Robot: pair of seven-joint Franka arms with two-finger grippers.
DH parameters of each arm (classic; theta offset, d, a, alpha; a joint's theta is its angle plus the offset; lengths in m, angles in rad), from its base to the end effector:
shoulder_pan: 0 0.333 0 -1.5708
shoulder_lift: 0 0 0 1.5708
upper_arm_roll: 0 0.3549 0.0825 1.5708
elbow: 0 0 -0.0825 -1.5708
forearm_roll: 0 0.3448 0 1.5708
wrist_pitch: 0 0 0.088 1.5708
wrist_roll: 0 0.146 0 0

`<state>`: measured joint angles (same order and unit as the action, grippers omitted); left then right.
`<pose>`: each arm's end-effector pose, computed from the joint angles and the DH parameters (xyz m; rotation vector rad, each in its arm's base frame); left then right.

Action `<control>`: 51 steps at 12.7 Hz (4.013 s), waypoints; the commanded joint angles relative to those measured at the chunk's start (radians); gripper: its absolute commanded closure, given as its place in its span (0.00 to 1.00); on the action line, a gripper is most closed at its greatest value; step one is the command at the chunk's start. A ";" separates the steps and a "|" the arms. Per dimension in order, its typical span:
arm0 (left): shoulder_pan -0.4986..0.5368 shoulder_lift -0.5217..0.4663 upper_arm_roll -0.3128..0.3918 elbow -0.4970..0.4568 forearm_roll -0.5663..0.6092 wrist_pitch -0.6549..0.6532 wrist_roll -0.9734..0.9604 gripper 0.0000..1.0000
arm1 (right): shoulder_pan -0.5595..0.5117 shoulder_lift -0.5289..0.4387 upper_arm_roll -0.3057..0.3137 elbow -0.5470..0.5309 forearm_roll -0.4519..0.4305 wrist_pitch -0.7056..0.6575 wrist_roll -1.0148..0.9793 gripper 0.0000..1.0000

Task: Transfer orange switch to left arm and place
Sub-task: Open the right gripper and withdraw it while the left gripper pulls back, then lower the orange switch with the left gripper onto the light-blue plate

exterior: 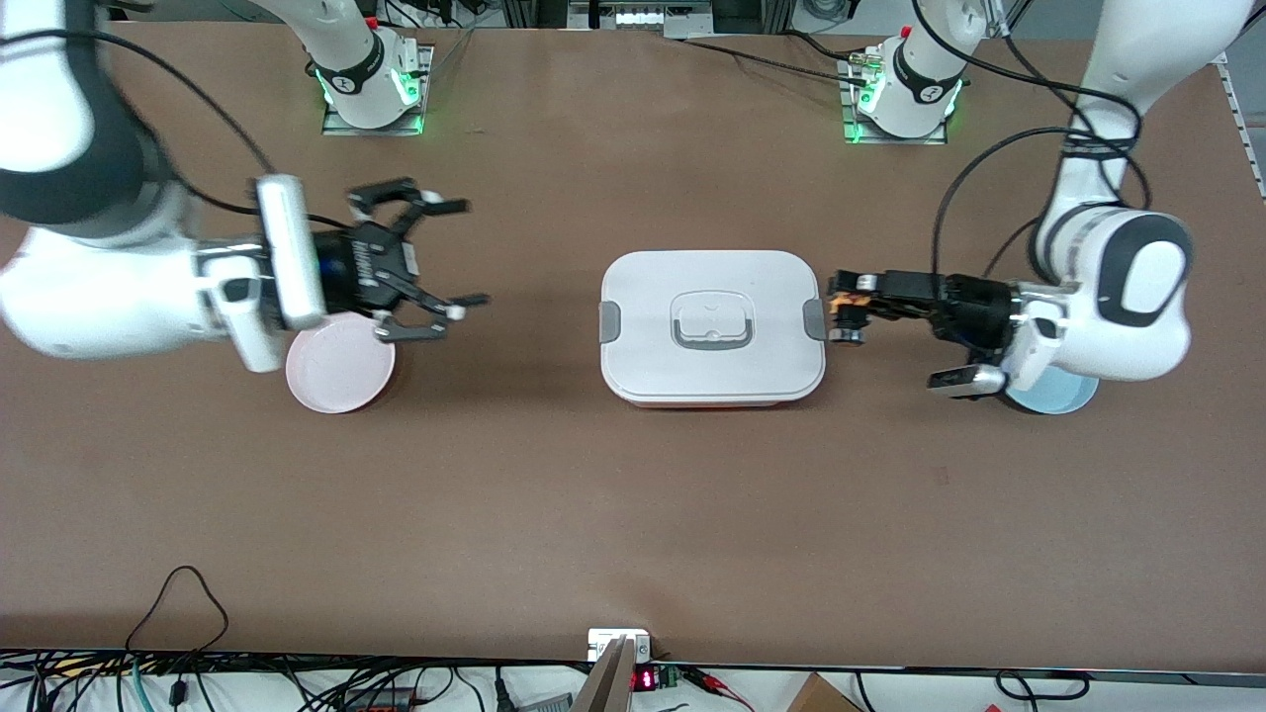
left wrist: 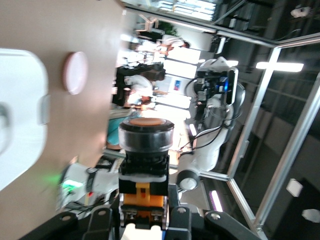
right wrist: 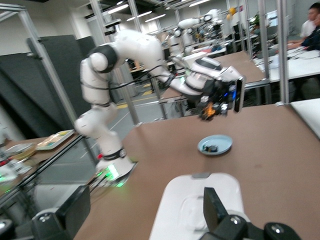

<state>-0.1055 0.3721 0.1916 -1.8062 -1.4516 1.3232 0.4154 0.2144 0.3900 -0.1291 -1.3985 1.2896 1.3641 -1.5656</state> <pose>0.5759 -0.1288 0.4523 1.6031 0.0128 -0.3194 0.5916 0.2237 0.5741 -1.2862 -1.3841 -0.6322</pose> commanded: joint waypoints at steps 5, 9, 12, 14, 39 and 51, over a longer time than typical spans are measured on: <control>0.094 -0.087 0.104 0.083 0.461 -0.058 0.008 1.00 | -0.207 -0.176 -0.007 -0.016 -0.564 -0.234 0.229 0.00; 0.165 -0.087 0.104 0.149 0.690 -0.052 0.046 1.00 | -0.181 -0.287 0.016 -0.007 -1.034 -0.172 0.565 0.00; 0.168 -0.088 0.103 0.151 0.802 -0.024 0.140 1.00 | -0.110 -0.335 0.019 -0.023 -1.206 -0.168 0.836 0.00; 0.168 -0.087 0.103 0.166 0.885 0.000 0.314 1.00 | -0.081 -0.341 0.019 -0.074 -1.283 -0.096 0.922 0.00; 0.423 0.123 -0.155 0.128 1.533 0.689 1.428 1.00 | -0.083 -0.309 0.016 -0.247 -1.271 0.331 1.328 0.00; 0.483 0.128 -0.158 -0.127 1.528 0.985 1.603 1.00 | -0.079 -0.281 0.016 -0.225 -1.268 0.380 1.343 0.00</control>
<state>0.3597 0.5211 0.0504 -1.9041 0.0683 2.2857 1.9776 0.1347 0.0981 -0.1163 -1.6503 0.0173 1.7444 -0.2376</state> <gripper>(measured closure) 0.661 0.000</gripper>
